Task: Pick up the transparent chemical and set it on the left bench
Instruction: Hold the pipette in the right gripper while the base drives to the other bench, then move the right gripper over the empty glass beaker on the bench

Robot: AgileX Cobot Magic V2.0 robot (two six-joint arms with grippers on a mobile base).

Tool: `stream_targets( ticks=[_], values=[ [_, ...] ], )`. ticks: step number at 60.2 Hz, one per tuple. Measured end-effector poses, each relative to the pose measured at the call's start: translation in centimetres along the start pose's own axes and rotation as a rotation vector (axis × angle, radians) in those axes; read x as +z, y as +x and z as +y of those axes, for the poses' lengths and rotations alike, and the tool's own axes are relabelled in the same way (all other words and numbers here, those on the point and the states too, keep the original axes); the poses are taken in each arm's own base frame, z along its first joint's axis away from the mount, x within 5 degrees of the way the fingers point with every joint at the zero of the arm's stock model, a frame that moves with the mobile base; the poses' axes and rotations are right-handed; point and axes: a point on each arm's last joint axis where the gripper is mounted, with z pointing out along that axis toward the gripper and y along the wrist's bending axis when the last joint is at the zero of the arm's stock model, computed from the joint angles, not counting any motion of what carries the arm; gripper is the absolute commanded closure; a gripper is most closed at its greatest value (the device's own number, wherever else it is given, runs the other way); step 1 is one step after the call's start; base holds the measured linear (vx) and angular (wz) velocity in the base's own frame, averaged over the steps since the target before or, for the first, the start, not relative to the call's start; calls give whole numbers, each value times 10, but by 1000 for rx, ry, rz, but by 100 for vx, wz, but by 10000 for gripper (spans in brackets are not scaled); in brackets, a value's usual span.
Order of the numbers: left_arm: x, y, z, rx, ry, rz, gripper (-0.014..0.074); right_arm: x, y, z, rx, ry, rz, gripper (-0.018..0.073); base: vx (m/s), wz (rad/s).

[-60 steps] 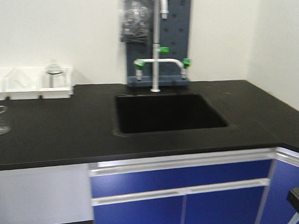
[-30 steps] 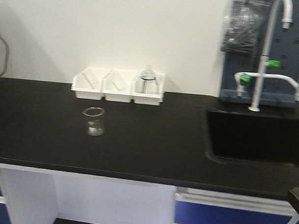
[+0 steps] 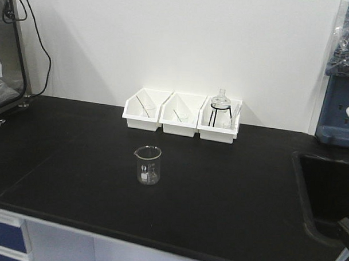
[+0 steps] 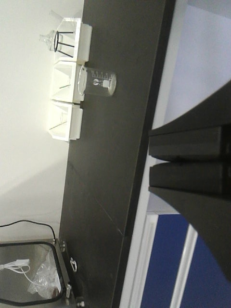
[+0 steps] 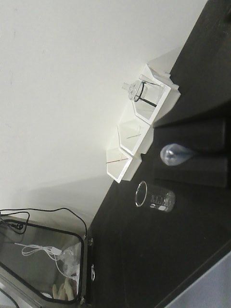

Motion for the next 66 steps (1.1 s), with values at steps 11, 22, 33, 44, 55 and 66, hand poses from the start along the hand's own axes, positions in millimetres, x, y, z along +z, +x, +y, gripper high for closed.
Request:
stream_targets(
  ticks=[11, 22, 33, 44, 55, 66],
  values=[
    [0, 0, 0, 0, 0, 0, 600, 0, 0, 0, 0, 0, 0, 564, 37, -4],
    [0, 0, 0, 0, 0, 0, 600, 0, 0, 0, 0, 0, 0, 564, 35, -6],
    [0, 0, 0, 0, 0, 0, 600, 0, 0, 0, 0, 0, 0, 564, 31, -6],
    [0, 0, 0, 0, 0, 0, 600, 0, 0, 0, 0, 0, 0, 564, 24, -7],
    [0, 0, 0, 0, 0, 0, 600, 0, 0, 0, 0, 0, 0, 564, 17, -6],
    [0, 0, 0, 0, 0, 0, 600, 0, 0, 0, 0, 0, 0, 564, 11, -4]
  ],
)
